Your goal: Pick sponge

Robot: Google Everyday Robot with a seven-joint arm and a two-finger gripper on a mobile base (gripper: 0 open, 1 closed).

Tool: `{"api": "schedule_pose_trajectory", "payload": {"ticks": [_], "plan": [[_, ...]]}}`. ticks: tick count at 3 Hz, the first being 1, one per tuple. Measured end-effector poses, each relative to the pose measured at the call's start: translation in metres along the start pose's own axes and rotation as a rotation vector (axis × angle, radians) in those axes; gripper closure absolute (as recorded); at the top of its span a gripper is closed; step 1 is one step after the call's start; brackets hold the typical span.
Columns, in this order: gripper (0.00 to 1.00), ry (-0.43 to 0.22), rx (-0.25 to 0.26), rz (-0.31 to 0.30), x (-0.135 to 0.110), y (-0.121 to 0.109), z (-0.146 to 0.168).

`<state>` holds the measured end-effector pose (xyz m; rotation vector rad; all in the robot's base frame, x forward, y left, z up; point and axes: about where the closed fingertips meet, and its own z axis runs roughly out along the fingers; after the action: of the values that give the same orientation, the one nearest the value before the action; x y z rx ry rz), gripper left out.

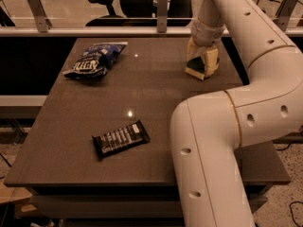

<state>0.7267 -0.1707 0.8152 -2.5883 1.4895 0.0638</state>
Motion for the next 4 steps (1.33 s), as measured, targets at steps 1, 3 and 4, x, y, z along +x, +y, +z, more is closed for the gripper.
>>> {"api": "schedule_pose_trajectory", "payload": {"ticks": [1,3,4], "plan": [[0.91,0.0,0.0,0.0,-0.0001,0.0001,-0.0007],[0.92,0.002,0.0,0.002,-0.0002,0.0007,-0.0021],[0.94,0.002,0.0,0.002,-0.0003,0.0009,-0.0029]]}}
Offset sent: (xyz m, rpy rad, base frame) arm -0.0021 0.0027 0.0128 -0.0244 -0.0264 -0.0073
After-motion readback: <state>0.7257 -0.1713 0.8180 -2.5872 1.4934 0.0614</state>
